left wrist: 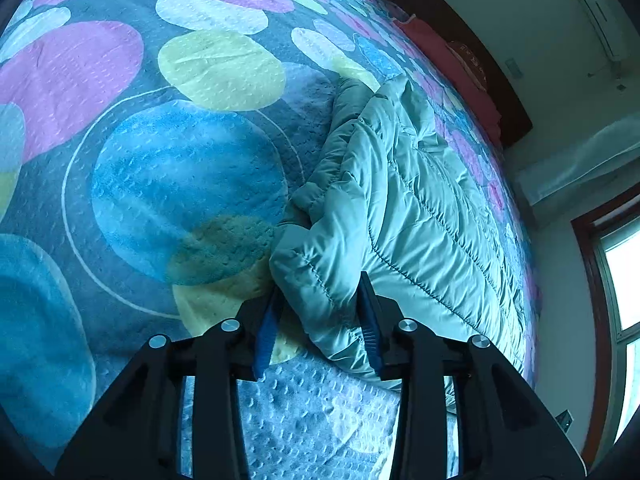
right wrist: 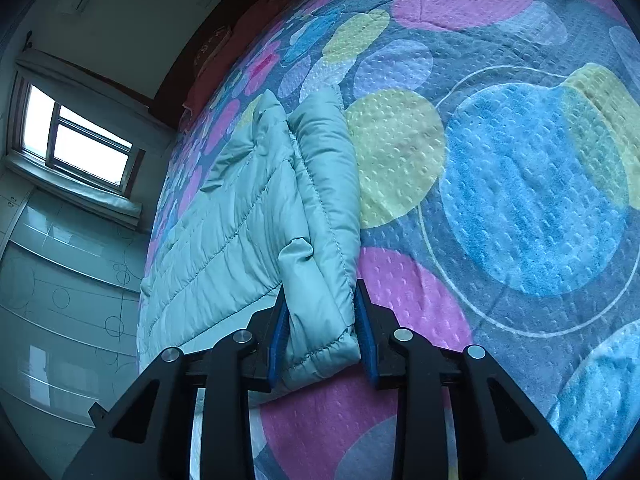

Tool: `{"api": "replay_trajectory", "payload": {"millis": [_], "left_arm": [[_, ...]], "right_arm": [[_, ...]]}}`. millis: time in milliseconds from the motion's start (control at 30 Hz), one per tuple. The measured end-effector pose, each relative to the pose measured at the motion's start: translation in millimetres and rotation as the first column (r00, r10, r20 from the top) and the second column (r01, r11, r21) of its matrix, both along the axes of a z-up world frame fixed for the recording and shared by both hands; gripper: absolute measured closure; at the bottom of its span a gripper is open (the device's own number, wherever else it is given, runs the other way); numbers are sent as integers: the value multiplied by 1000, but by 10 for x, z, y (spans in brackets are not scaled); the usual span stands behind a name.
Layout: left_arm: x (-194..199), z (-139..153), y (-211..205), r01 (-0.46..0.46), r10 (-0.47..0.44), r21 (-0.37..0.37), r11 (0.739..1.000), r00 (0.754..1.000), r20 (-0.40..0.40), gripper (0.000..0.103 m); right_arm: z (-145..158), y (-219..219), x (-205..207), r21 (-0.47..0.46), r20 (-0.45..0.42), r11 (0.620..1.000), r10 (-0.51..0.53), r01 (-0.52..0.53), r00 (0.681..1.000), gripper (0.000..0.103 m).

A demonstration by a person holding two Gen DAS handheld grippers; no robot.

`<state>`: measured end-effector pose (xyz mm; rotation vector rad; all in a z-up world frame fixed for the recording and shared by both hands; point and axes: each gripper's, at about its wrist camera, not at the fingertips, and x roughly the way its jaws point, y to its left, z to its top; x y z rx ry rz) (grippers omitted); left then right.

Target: Fold large clothes

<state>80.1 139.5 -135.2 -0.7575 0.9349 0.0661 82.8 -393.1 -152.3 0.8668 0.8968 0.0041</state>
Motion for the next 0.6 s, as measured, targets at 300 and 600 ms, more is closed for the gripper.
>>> {"api": "replay_trajectory", "payload": {"millis": [300, 600], "left_arm": [[-119, 60, -5, 26, -26, 95, 995, 1000, -2, 53], [-200, 117, -33, 41, -39, 132, 990, 999, -14, 49]], "right_arm": [[140, -127, -245, -119, -20, 993, -18, 15, 1000, 64], [310, -148, -442, -283, -33, 958, -52, 40, 998, 72]]}}
